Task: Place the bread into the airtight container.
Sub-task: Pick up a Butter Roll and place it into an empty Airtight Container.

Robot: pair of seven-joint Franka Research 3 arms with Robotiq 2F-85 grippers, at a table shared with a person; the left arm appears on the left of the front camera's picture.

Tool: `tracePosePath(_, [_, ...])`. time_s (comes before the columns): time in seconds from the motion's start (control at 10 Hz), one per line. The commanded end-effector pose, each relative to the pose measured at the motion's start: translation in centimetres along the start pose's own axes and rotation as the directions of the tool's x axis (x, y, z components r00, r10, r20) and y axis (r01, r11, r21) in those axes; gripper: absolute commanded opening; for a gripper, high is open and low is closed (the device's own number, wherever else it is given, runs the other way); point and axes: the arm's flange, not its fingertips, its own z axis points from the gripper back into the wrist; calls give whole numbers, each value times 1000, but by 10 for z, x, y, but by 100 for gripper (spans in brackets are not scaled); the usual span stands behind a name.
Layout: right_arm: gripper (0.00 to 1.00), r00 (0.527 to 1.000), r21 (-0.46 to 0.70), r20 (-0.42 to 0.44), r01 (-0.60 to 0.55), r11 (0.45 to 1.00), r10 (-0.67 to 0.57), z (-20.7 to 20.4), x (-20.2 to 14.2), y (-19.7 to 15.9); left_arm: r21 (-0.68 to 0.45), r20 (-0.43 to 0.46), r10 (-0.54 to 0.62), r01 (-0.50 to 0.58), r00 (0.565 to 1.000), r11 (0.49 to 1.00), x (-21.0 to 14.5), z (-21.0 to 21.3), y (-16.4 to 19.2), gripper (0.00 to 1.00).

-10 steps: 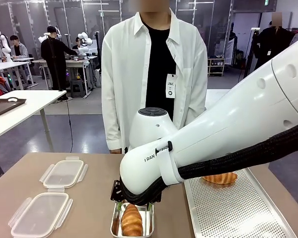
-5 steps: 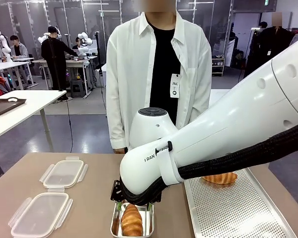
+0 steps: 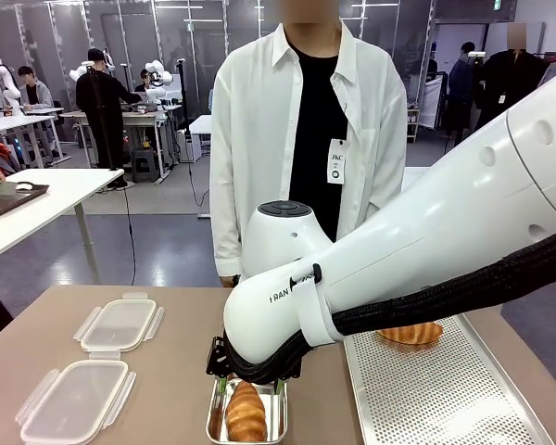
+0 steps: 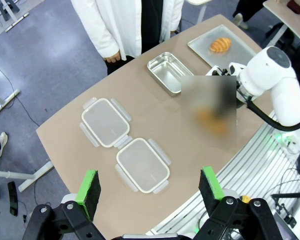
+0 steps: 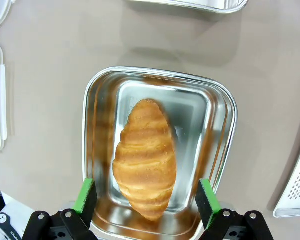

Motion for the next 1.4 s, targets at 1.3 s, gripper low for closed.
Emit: tracePosePath(1.3, [100,913,20,177,-378,926,369,273,-20,-283,2,-5,-18,18,1000,1000,0,1,0,100])
